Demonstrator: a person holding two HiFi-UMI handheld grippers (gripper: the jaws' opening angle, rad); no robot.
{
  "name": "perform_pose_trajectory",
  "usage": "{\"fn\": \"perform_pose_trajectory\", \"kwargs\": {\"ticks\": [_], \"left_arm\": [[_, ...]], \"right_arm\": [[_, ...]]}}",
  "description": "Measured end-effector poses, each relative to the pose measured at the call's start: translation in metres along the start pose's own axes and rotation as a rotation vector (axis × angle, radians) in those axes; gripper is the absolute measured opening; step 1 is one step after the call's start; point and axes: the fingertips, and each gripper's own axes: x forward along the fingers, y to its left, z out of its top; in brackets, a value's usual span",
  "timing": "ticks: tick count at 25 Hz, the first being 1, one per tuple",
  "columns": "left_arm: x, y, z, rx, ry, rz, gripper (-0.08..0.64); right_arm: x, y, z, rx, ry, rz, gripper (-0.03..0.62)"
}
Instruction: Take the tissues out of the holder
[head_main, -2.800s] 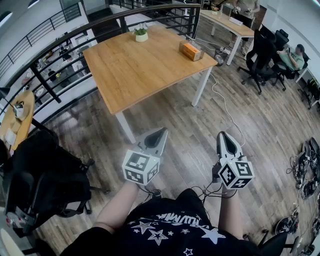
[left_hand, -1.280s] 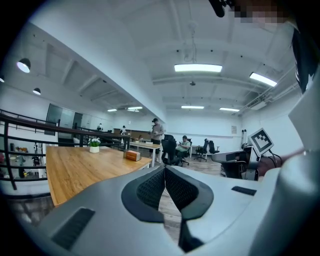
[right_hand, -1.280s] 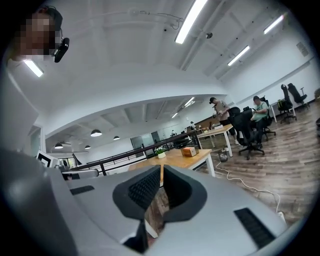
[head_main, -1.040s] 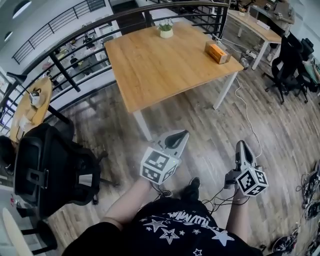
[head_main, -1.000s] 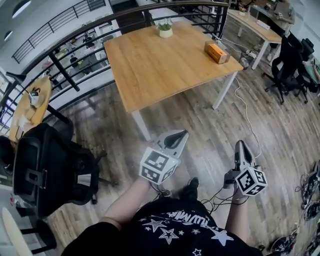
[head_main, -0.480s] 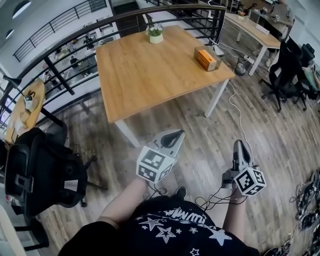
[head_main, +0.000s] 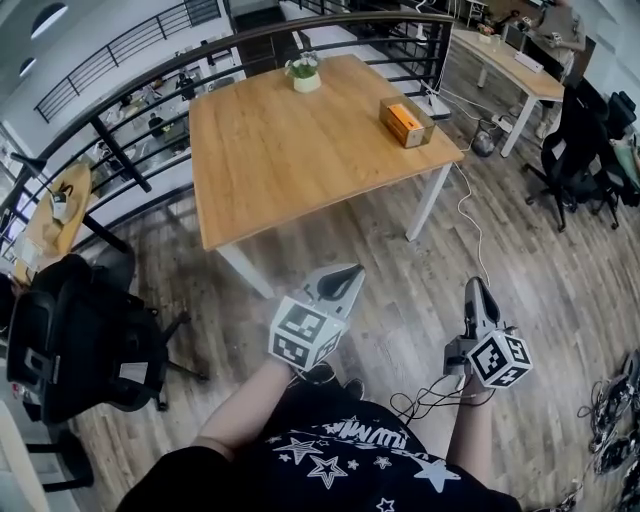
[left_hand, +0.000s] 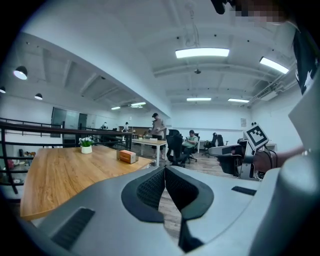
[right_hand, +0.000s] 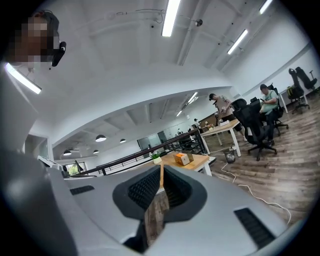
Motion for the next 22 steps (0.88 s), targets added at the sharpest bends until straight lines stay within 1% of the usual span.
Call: {"fn": "perform_pose_trajectory", "kwargs": {"ticks": [2, 5, 9, 13, 19, 22], "left_arm": [[0.0, 0.003, -0.002, 0.004, 0.005, 0.0, 0.014], [0.011, -0.002, 0.003, -0.006, 0.008, 0.012, 0.014], [0.028, -0.003, 0.005, -0.015, 0.016, 0.017, 0.014], [0.043, 0.003, 0.007, -0.008, 0.012, 0.008, 0.014], [0.071, 0.021, 0.015, -0.001, 0.001, -0.002, 0.014], [0.085, 0.03, 0.016, -0.014, 0.005, -0.018, 0.014]], "right_arm": [[0.005, 0.0, -0.001, -0.013, 0.005, 0.001, 0.028], [0.008, -0.01, 0.006, 0.003, 0.006, 0.012, 0.028], [0.014, -0.019, 0.002, -0.001, 0.042, 0.02, 0.028], [0.022, -0.027, 0.001, 0.005, 0.048, 0.009, 0.028], [0.043, -0.037, 0.007, -0.015, 0.051, -0.006, 0.028], [0.057, -0.041, 0.004, -0.028, 0.063, -0.012, 0.028]]}}
